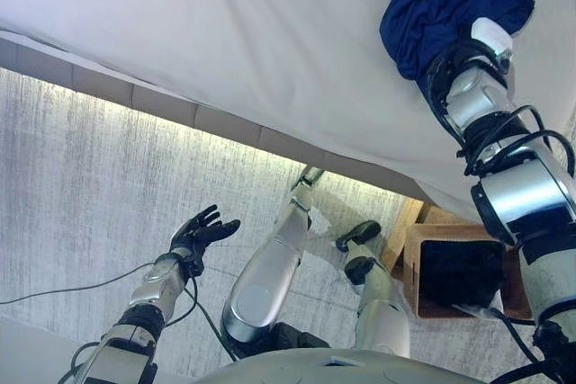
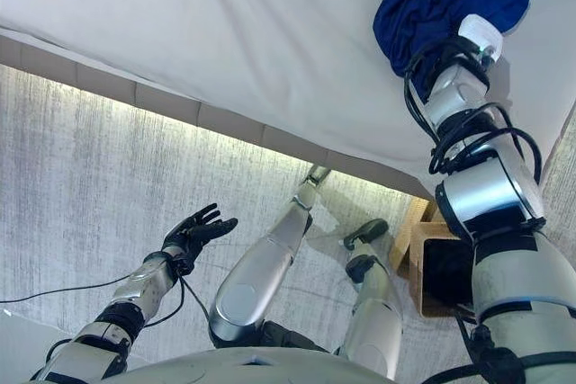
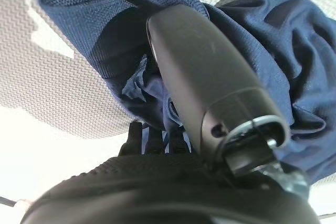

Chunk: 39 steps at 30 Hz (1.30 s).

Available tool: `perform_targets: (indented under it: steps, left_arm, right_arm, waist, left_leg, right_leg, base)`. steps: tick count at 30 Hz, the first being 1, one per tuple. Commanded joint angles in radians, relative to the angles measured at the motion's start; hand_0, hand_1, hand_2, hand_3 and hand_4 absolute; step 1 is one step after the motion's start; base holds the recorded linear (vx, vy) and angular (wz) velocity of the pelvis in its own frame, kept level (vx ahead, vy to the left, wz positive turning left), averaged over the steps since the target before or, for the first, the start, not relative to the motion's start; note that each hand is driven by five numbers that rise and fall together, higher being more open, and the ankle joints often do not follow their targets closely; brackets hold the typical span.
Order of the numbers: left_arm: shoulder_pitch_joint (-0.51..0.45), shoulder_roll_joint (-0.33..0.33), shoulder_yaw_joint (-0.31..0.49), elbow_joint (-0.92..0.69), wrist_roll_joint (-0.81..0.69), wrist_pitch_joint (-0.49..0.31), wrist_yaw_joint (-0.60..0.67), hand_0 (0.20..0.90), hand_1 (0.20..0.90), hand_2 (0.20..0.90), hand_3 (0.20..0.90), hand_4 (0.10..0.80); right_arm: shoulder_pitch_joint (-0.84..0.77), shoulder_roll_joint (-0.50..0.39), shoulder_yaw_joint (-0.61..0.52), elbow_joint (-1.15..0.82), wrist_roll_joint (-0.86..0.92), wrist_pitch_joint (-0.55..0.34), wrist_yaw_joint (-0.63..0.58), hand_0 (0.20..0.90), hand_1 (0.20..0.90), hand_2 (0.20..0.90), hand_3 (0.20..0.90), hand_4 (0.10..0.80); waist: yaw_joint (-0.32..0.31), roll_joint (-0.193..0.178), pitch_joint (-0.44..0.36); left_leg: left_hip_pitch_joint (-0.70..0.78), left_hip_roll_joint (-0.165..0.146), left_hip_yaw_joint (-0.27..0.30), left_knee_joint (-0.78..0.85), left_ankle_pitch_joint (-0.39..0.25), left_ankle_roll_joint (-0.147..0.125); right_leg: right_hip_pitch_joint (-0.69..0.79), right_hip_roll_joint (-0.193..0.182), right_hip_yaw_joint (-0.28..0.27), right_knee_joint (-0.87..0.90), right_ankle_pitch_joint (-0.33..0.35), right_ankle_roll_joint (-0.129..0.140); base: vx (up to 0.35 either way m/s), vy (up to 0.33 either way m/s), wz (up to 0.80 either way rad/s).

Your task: Pick up the clothes from the bed and place them into the basket

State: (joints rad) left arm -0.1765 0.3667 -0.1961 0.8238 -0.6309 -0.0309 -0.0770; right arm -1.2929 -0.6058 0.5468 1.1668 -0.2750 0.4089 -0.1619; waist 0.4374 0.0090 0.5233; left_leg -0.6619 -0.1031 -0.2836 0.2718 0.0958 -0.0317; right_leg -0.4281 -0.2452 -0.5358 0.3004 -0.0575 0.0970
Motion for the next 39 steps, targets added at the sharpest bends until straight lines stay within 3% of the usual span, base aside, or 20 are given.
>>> perform_targets:
  steps: [1, 5, 9, 12, 15, 16, 18, 21, 30, 39]
  left_arm:
    - [0.109, 0.068, -0.020, -0.019, -0.032, -0.039, -0.006, 0.900, 0.900, 0.900, 0.900, 0.800]
    - [0.119, 0.071, -0.021, -0.032, -0.019, -0.040, 0.006, 0.900, 0.900, 0.900, 0.900, 0.800]
    - [0.135, 0.064, 0.009, -0.025, 0.005, -0.049, 0.041, 0.900, 0.900, 0.900, 0.900, 0.800]
    - [0.147, 0.061, 0.046, -0.005, 0.033, -0.052, 0.065, 0.900, 0.900, 0.900, 0.900, 0.800]
    - [0.157, 0.067, 0.105, 0.029, 0.086, -0.033, 0.070, 0.900, 0.900, 0.900, 0.900, 0.800]
    - [0.155, 0.072, 0.119, 0.040, 0.104, -0.025, 0.072, 0.900, 0.900, 0.900, 0.900, 0.800]
    - [0.156, 0.076, 0.136, 0.059, 0.132, -0.017, 0.071, 0.900, 0.900, 0.900, 0.900, 0.800]
    - [0.182, 0.075, 0.168, 0.099, 0.219, 0.016, 0.067, 0.900, 0.900, 0.900, 0.900, 0.800]
    - [0.189, 0.029, 0.181, 0.260, 0.371, 0.043, 0.070, 0.900, 0.900, 0.900, 0.900, 0.800]
    - [0.140, -0.033, 0.118, 0.260, 0.407, 0.051, 0.043, 0.900, 0.900, 0.900, 0.900, 0.800]
  right_arm:
    - [-0.006, -0.022, 0.075, -0.029, -0.009, -0.036, 0.041, 0.300, 0.300, 0.300, 0.200, 0.100]
    - [-0.006, -0.005, 0.064, -0.078, 0.077, -0.125, -0.053, 0.300, 0.300, 0.300, 0.200, 0.100]
    - [0.051, -0.032, 0.007, -0.357, 0.156, -0.240, -0.234, 0.300, 0.300, 0.300, 0.200, 0.100]
    - [0.136, -0.083, -0.093, -0.561, 0.096, -0.328, -0.339, 0.300, 0.300, 0.300, 0.200, 0.100]
    - [0.258, -0.152, -0.247, -0.813, 0.043, -0.345, -0.369, 0.300, 0.300, 0.300, 0.200, 0.100]
    - [0.295, -0.175, -0.293, -0.877, 0.034, -0.348, -0.386, 0.300, 0.300, 0.300, 0.200, 0.100]
    - [0.341, -0.193, -0.341, -0.939, 0.016, -0.349, -0.412, 0.300, 0.300, 0.300, 0.200, 0.100]
    - [0.469, -0.255, -0.459, -1.070, 0.024, -0.339, -0.435, 0.300, 0.300, 0.300, 0.200, 0.100]
    - [0.786, -0.371, -0.706, -1.209, 0.108, -0.338, -0.398, 0.300, 0.300, 0.300, 0.200, 0.100]
    - [0.886, -0.351, -0.713, -1.168, 0.067, -0.346, -0.296, 0.300, 0.300, 0.300, 0.200, 0.100]
  waist:
    - [0.051, 0.008, -0.003]
    - [0.043, -0.003, -0.003]
    - [0.000, -0.046, -0.003]
    - [-0.043, -0.081, -0.003]
    - [-0.088, -0.109, -0.003]
    - [-0.103, -0.115, -0.003]
    - [-0.123, -0.122, -0.015]
    - [-0.185, -0.139, -0.115]
    - [-0.365, -0.123, -0.368]
    - [-0.436, -0.088, -0.444]
  left_leg:
    - [0.010, -0.001, 0.069, -0.025, -0.079, 0.074]
    - [0.009, 0.007, 0.062, -0.024, -0.085, 0.073]
    - [0.068, 0.031, 0.075, -0.045, -0.107, 0.073]
    - [0.153, 0.053, 0.104, -0.072, -0.125, 0.073]
    - [0.293, 0.073, 0.151, -0.111, -0.151, 0.074]
    - [0.326, 0.076, 0.174, -0.127, -0.133, 0.077]
    - [0.375, 0.083, 0.193, -0.144, -0.139, 0.076]
    - [0.471, 0.091, 0.233, -0.179, -0.160, 0.070]
    - [0.686, 0.105, 0.370, -0.244, -0.205, 0.067]
    - [0.778, 0.111, 0.446, -0.288, -0.211, 0.047]
  right_leg:
    - [-0.043, 0.005, 0.019, 0.161, -0.046, -0.012]
    - [-0.057, 0.017, 0.024, 0.159, -0.046, -0.009]
    - [-0.027, 0.034, 0.058, 0.128, -0.026, -0.002]
    - [0.042, 0.052, 0.097, 0.078, -0.008, 0.004]
    - [0.153, 0.070, 0.148, 0.016, 0.010, 0.014]
    - [0.186, 0.074, 0.151, -0.023, 0.036, 0.006]
    - [0.227, 0.081, 0.167, -0.054, 0.039, 0.009]
    - [0.310, 0.107, 0.209, -0.142, 0.041, 0.013]
    - [0.427, 0.153, 0.344, -0.265, 0.062, 0.016]
    - [0.490, 0.173, 0.392, -0.331, 0.071, 0.000]
  base:
    - [-0.020, -0.050, -0.03]
    - [-0.027, -0.065, -0.04]
    - [-0.040, -0.066, -0.08]
    - [-0.014, -0.090, -0.35]
    - [-0.006, -0.085, -0.41]
    - [-0.038, -0.051, -0.50]
    - [0.017, -0.071, -0.49]
    - [0.099, -0.081, -0.27]
    - [0.099, -0.073, -0.65]
    - [0.016, -0.103, -0.46]
